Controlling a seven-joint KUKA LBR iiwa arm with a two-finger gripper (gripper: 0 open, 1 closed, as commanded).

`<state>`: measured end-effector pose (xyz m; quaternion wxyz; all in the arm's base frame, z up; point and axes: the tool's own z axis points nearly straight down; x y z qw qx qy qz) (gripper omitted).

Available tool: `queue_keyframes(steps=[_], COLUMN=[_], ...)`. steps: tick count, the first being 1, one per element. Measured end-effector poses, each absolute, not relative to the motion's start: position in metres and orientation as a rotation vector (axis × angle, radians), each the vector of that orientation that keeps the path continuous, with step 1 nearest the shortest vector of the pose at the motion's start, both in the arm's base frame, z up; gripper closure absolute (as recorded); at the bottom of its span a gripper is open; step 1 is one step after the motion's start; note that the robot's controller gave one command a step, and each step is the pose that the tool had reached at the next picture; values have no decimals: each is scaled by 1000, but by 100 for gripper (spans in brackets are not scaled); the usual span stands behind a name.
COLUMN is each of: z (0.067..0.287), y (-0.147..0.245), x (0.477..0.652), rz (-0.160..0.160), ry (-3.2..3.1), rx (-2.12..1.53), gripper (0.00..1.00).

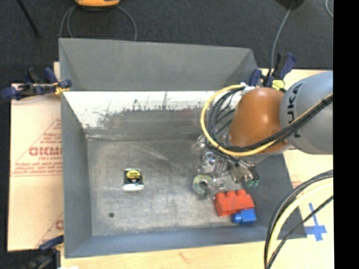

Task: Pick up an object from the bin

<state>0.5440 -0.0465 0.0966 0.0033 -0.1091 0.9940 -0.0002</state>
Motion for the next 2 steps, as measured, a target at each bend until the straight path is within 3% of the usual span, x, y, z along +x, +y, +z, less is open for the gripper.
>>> queue_keyframes(steps=[1, 2], z=[115, 199], y=[-48, -49], x=[546, 549], rz=[-3, -6], ry=[3117, 3112], rx=[-336, -328], gripper=[100, 100])
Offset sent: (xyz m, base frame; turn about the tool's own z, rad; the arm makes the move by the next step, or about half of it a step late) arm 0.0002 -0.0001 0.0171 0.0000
